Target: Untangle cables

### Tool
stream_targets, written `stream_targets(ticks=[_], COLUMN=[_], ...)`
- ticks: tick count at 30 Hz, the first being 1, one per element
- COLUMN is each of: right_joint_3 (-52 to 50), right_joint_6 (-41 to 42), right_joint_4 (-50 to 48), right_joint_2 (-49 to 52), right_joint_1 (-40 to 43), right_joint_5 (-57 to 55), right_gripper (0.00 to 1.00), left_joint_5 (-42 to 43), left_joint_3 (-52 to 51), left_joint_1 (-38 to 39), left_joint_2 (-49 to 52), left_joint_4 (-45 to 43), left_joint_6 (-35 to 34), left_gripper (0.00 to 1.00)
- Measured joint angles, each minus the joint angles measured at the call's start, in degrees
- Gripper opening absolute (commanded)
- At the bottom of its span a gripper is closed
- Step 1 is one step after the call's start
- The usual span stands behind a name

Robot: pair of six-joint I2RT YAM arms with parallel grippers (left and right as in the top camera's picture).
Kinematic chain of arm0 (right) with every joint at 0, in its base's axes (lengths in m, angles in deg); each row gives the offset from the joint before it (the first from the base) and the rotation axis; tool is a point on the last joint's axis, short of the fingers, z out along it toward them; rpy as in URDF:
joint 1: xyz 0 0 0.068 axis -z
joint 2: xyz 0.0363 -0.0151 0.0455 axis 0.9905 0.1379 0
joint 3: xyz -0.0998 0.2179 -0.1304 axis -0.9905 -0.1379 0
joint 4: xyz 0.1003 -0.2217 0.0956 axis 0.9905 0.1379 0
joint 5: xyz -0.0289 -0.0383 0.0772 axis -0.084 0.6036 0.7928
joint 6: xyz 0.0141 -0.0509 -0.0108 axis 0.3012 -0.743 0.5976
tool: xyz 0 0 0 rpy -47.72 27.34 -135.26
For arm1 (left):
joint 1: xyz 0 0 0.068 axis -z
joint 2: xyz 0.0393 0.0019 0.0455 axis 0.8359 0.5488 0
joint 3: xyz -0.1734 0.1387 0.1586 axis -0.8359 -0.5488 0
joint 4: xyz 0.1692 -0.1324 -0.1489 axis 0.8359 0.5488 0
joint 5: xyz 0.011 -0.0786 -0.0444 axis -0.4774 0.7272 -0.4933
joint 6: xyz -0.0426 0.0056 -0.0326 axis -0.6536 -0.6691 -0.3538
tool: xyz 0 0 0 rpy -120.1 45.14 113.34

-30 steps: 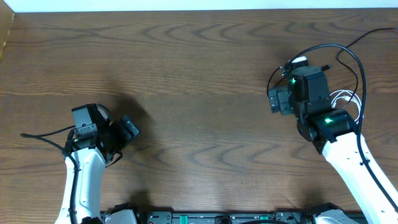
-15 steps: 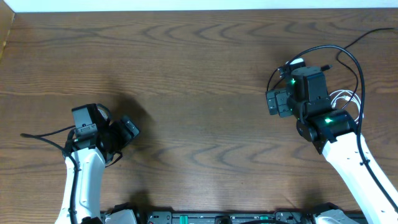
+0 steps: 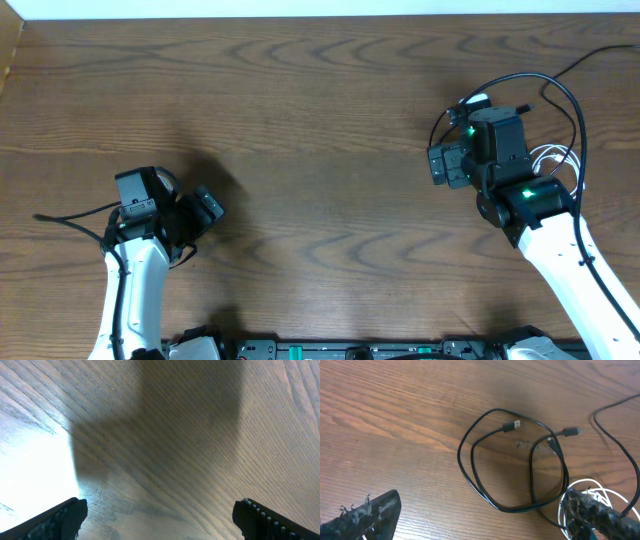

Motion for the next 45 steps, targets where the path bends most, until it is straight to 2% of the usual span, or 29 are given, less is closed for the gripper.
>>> stream_targets(ticks=[10, 18, 32, 45], right_joint_3=[0.0, 0.0, 0.0, 0.0], right_joint_6=[0.0, 0.0, 0.0, 0.0], right_joint_4=[0.0, 0.0, 0.0, 0.0], right_joint_2=[0.0, 0.0, 0.0, 0.0], right_joint_1=[0.0, 0.0, 0.0, 0.0], right_joint_5=[0.0, 0.0, 0.0, 0.0], right_gripper=[0.99, 0.99, 0.99, 0.99], left_joint_5=[0.0, 0.0, 0.0, -0.2], left_joint_3=[0.0, 0.0, -0.5, -0.5], left_joint_1=[0.0, 0.0, 0.0, 0.0], left_joint_2=[4.5, 4.3, -19.3, -18.6], left_joint_4=[0.0, 0.0, 0.0, 0.2], left_joint_6=[0.0, 0.0, 0.0, 0.0], left_gripper=[0.99, 0.99, 0.99, 0.99])
